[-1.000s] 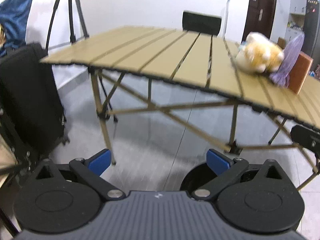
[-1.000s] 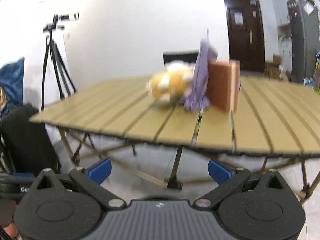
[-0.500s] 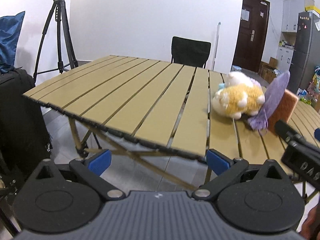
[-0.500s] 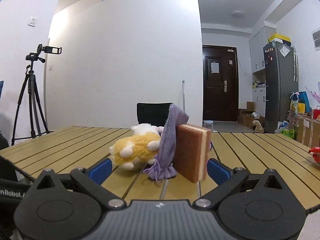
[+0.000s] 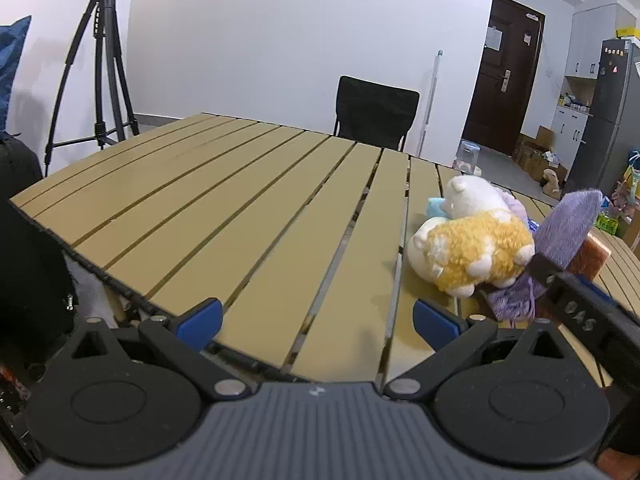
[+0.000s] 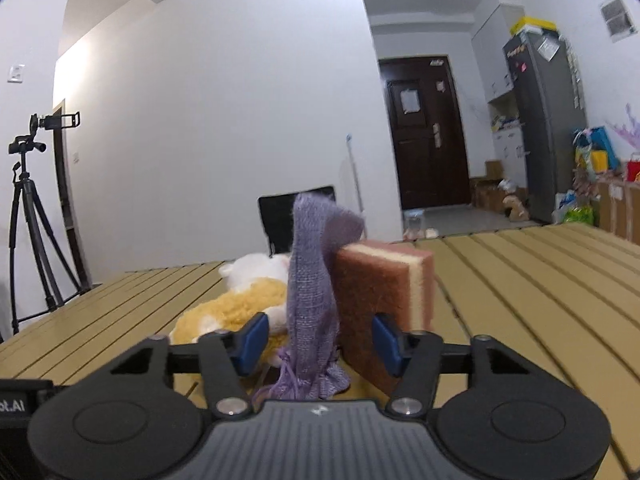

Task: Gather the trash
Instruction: 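Raise both tools back toward the table and approach the purple pouch and sponge, then grasp the lavender drawstring pouch with the right gripper, then grasp the yellow-and-white plush sheep with the left gripper while the right gripper holds the pouch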

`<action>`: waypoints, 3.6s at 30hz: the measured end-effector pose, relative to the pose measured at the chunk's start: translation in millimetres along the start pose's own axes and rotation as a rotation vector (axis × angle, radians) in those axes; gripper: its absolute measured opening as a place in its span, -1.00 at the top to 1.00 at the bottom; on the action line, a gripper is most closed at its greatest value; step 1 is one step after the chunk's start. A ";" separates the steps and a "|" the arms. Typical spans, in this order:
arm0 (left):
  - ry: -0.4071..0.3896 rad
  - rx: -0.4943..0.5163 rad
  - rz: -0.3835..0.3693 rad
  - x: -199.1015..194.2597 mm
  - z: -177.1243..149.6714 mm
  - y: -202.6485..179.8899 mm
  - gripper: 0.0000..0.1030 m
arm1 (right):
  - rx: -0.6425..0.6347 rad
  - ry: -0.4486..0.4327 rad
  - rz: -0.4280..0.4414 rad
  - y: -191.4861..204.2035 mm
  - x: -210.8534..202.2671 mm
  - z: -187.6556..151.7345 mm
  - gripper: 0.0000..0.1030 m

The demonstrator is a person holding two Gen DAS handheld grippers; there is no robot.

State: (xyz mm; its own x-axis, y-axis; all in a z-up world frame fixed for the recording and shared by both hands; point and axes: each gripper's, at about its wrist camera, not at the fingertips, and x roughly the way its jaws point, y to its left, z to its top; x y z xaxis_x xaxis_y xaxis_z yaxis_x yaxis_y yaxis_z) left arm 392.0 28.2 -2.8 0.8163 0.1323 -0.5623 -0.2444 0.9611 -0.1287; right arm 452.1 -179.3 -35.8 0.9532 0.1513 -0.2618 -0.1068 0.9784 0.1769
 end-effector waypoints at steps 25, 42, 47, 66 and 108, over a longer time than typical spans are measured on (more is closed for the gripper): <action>0.004 -0.021 -0.091 2.6 0.7 -31.6 -1.00 | 0.026 -0.139 0.030 -35.4 -54.2 17.5 0.89; 0.014 -0.095 -0.126 21.2 0.5 -86.5 -1.00 | 0.063 -0.094 -0.048 -97.6 -62.9 12.3 0.89; 0.005 -0.105 -0.107 31.4 2.2 -102.8 -1.00 | 0.066 -0.069 -0.058 -105.6 -56.5 9.8 0.89; 0.040 -0.088 -0.062 60.3 12.8 -138.0 -1.00 | 0.192 -0.013 -0.070 -126.2 -25.4 4.9 0.89; -0.007 0.025 -0.085 39.3 -0.2 -123.7 -0.65 | 0.250 0.014 -0.005 -139.4 -18.9 28.0 0.89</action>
State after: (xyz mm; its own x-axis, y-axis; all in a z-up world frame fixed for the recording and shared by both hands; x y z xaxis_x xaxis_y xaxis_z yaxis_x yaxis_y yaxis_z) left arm 454.2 -85.5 -9.1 0.8374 0.0512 -0.5442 -0.1607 0.9746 -0.1556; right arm 456.8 -322.5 -28.9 0.9494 0.1501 -0.2760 -0.0270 0.9142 0.4044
